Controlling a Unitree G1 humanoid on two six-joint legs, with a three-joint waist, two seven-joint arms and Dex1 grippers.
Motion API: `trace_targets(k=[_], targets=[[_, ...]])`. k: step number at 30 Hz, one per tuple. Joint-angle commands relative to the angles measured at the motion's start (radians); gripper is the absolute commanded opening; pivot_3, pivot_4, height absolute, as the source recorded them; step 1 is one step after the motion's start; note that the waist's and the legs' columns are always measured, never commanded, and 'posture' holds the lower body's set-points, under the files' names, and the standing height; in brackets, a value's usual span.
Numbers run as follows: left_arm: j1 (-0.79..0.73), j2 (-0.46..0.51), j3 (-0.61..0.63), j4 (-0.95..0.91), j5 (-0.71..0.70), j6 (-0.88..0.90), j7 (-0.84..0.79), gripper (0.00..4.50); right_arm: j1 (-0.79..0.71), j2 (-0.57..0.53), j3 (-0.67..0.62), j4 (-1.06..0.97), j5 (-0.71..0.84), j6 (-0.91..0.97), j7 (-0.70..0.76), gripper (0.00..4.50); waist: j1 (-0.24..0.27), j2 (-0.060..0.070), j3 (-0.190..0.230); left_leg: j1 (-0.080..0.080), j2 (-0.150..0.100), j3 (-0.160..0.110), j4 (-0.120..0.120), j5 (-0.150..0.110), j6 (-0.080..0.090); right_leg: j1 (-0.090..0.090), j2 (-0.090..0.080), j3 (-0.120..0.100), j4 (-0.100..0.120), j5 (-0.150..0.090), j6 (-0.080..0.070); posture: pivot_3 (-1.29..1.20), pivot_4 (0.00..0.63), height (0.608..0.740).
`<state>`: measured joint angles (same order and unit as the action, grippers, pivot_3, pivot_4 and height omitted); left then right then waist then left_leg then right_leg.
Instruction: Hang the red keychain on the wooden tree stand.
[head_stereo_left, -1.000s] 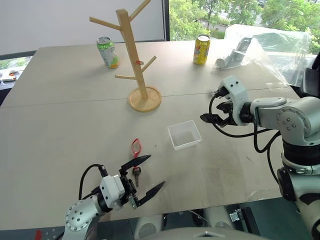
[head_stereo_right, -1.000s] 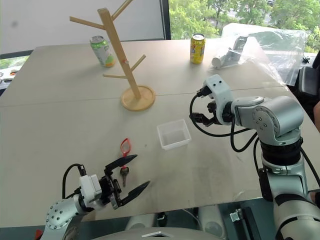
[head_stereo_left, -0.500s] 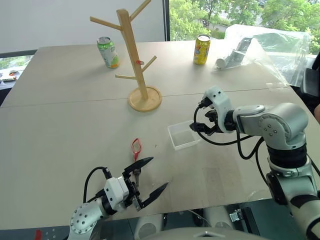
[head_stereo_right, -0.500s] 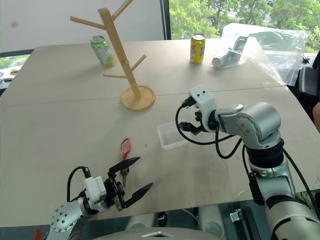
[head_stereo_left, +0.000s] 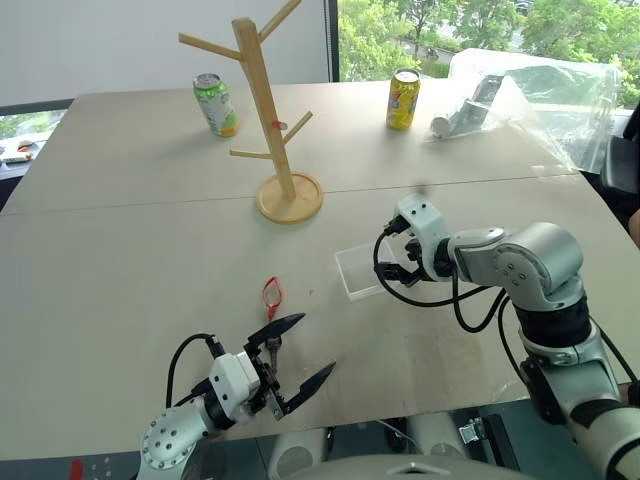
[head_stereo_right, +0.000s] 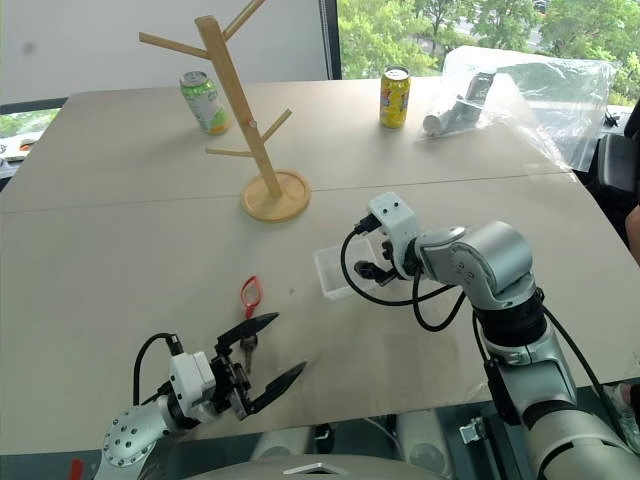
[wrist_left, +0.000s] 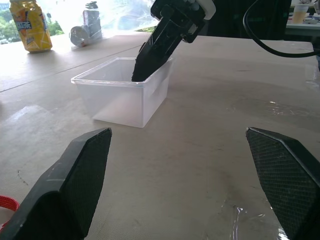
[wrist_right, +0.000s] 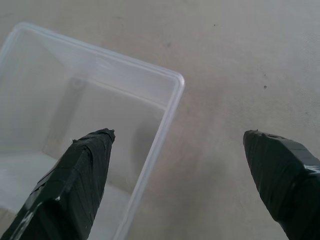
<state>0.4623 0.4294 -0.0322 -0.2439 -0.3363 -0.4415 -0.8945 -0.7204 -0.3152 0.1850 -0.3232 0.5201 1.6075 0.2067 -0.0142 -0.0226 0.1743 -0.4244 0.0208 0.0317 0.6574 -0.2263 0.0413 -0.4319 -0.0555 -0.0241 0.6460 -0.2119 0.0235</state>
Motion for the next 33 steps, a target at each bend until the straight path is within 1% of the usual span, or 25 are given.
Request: trace_targets(k=[1,3,4,10,11,15,19,21,23,25,28,29,33], targets=[[0.008,0.004,-0.009,-0.036,0.004,-0.021,0.009,4.50,0.007,0.006,0.004,-0.002,-0.019,-0.008,0.004,3.90,0.000,0.000,0.000,0.000,0.000,0.000,0.000,0.000,0.000,0.000,0.000,0.000,0.000,0.000,0.000,0.00,0.150,0.740],[0.008,0.005,-0.009,-0.036,0.008,-0.024,0.013,4.50,0.009,0.006,0.007,-0.003,-0.021,-0.015,0.014,3.38,0.000,0.000,0.000,0.000,0.000,0.000,0.000,0.000,0.000,0.000,0.000,0.000,0.000,0.000,0.000,0.00,0.150,0.740],[0.007,0.006,-0.008,-0.035,0.010,-0.025,0.014,4.50,0.010,0.006,0.007,-0.004,-0.021,-0.017,0.018,2.82,0.000,0.000,0.000,0.000,0.000,0.000,0.000,0.000,0.000,0.000,0.000,0.000,0.000,0.000,0.000,0.00,0.150,0.740],[-0.001,0.009,-0.004,-0.031,0.011,-0.025,0.017,4.50,0.007,0.018,-0.005,-0.004,-0.035,-0.023,0.025,0.17,0.000,0.000,0.000,0.000,0.000,0.000,0.000,0.000,0.000,0.000,0.000,0.000,0.000,0.000,0.000,0.00,0.150,0.740],[-0.003,0.009,-0.005,-0.031,0.012,-0.025,0.018,4.50,0.004,0.024,-0.015,-0.002,-0.038,-0.025,0.025,0.08,0.000,0.000,0.000,0.000,0.000,0.000,0.000,0.000,0.000,0.000,0.000,0.000,0.000,0.000,0.000,0.00,0.150,0.740],[-0.005,0.011,-0.006,-0.032,0.012,-0.025,0.023,4.50,-0.013,0.045,-0.076,0.005,-0.046,-0.053,0.028,0.08,0.000,0.000,0.000,-0.001,0.000,0.000,0.000,0.000,0.000,0.000,0.000,-0.001,0.000,0.000,0.000,0.00,0.150,0.740],[-0.010,0.013,-0.007,-0.032,0.010,-0.023,0.029,4.50,-0.053,0.085,-0.244,0.102,-0.089,-0.112,-0.019,0.08,0.001,0.000,0.000,-0.001,0.000,0.000,0.000,0.000,0.000,-0.001,0.000,-0.001,-0.001,0.000,0.000,0.00,0.150,0.740],[-0.016,0.013,-0.005,-0.030,0.011,-0.024,0.033,4.50,-0.090,0.091,-0.355,0.198,-0.127,-0.152,-0.072,0.08,0.001,0.000,0.000,-0.002,0.000,-0.001,0.000,0.000,0.000,-0.001,0.000,-0.001,-0.001,0.000,0.000,0.00,0.150,0.740],[-0.024,0.013,-0.003,-0.025,0.010,-0.022,0.037,4.50,-0.135,0.066,-0.474,0.330,-0.171,-0.221,-0.137,0.08,0.004,0.000,0.000,-0.002,0.000,-0.001,0.000,0.000,0.000,-0.001,0.000,-0.001,-0.001,0.000,0.000,0.00,0.150,0.740],[-0.031,0.011,-0.004,-0.025,0.008,-0.018,0.040,4.50,-0.174,0.024,-0.559,0.456,-0.206,-0.300,-0.189,0.08,0.006,0.000,0.000,-0.002,0.000,0.000,0.000,0.000,0.000,-0.001,0.000,-0.002,-0.001,0.000,0.000,0.00,0.150,0.740],[-0.036,0.011,-0.006,-0.028,0.004,-0.012,0.046,4.50,-0.216,-0.053,-0.640,0.632,-0.247,-0.411,-0.250,0.08,0.003,0.001,0.000,-0.003,-0.001,0.000,0.000,0.000,0.000,-0.001,0.000,-0.001,-0.002,0.001,0.000,0.00,0.150,0.740],[-0.037,0.011,-0.006,-0.029,0.002,-0.010,0.048,4.50,-0.228,-0.072,-0.666,0.681,-0.254,-0.439,-0.269,0.08,0.001,0.001,0.000,-0.004,-0.001,0.001,-0.001,0.000,0.000,-0.002,0.000,-0.001,-0.002,0.003,0.003,0.00,0.150,0.740],[-0.044,0.015,-0.003,-0.027,-0.005,-0.004,0.051,4.50,-0.268,-0.141,-0.749,0.865,-0.259,-0.541,-0.327,0.08,-0.005,0.001,0.000,-0.001,0.000,0.005,-0.004,0.000,0.000,-0.003,0.003,0.004,-0.002,0.003,0.004,0.00,0.150,0.740]])
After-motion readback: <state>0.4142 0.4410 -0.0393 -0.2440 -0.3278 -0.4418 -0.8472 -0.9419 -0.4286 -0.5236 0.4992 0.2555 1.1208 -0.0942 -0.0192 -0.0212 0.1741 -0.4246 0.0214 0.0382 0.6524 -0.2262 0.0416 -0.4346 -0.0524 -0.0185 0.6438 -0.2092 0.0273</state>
